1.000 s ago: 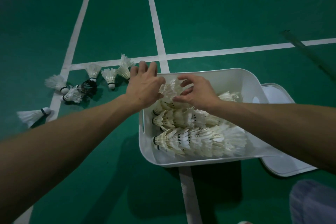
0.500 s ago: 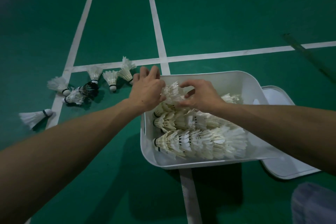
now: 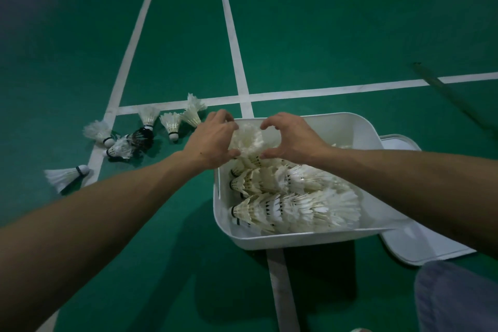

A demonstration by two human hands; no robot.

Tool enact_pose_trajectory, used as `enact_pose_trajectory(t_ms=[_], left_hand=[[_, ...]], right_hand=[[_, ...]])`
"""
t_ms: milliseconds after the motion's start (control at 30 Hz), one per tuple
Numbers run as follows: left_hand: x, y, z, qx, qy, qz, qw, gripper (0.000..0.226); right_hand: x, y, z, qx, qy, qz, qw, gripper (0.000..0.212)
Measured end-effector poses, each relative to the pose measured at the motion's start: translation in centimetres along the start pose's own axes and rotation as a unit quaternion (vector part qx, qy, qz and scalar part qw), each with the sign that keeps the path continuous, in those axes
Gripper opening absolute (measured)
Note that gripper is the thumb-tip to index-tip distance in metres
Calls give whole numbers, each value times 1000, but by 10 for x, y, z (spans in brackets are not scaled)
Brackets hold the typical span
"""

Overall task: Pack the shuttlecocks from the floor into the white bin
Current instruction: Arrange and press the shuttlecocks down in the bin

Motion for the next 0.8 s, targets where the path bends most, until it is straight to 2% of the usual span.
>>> enact_pose_trajectory(t_ms=[267,367,500,700,800], left_hand=[[-25,-28,-15,-18,-5,-27,999,64],[-29,-30,-15,-13,-14,-24,1000,62],[-26,-24,-18,-13,-8,-10,1000,59],[-22,-23,-19,-10,4,-2,1000,58],[-26,-24,-21,9,3,13,1000,59]], right_hand=[[-4,-24,8,-23,-9,0,1000,64],[-5,-32,18,-53,-24,-23,998,64],[-6,-26,27,-81,-46,-5,996,65],[-1,-28,10,-57,1,-8,998,58],[0,-31,14,-69,-14,-3,997,60]])
Point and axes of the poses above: each hand's wrist, its own x-axis towards the middle knuckle, its own z-axis out of the palm, y = z × x, the point moved 7 cm from there along x, towards the middle knuckle, and after that the axes turned 9 degrees about x, right-handed, at the moved point
